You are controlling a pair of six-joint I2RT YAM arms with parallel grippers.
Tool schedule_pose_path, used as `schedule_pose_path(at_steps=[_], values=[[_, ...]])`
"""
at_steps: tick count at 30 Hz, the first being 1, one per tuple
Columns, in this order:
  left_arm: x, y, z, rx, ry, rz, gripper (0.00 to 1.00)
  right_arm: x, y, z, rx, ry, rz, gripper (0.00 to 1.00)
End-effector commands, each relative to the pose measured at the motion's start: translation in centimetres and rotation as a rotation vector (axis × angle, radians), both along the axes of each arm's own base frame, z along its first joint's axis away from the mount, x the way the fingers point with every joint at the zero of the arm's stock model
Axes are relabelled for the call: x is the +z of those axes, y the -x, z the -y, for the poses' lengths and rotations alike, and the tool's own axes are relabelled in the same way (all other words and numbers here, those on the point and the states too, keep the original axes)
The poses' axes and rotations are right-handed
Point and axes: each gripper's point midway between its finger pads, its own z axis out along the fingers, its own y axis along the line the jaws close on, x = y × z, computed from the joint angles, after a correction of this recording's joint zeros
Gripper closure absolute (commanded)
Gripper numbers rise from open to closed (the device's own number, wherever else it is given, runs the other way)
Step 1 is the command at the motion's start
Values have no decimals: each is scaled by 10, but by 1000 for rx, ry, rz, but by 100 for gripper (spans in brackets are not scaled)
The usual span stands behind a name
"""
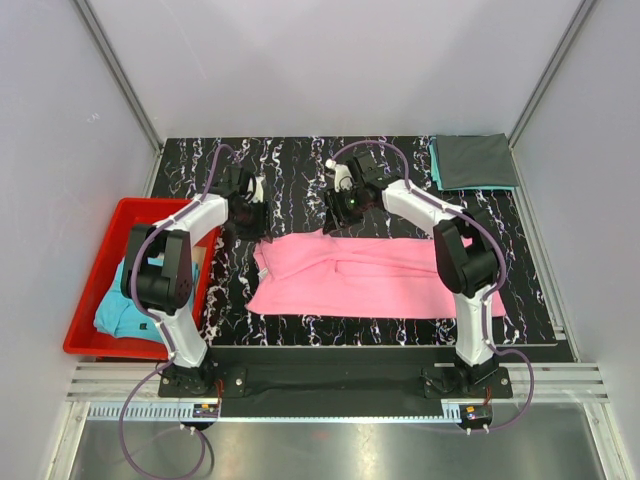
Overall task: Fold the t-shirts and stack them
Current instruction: Fold the tshirt
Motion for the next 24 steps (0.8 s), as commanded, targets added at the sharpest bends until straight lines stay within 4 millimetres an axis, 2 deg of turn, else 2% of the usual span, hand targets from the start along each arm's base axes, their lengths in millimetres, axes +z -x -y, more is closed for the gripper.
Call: schedule_pose_path(at_steps=[1,10,12,13,14,24], values=[[11,-20,1,-18,5,70,58,40,-5,-3,19,-53,83,55],[13,-26,7,-38,28,85,60,47,-2,-1,19,-57,99,55],[14,-26,9,-43,36,88,66,47,-2,-1,19,-55,102,55],[14,-26,9,-43,38,91,74,47,-2,0,18,-53,101,55],[14,-26,10,-44,39,91,77,46,-1,0,19,-51,99,55],[12,-21,14,-63,31,72,100,49,0,1,15,-54,106,55]])
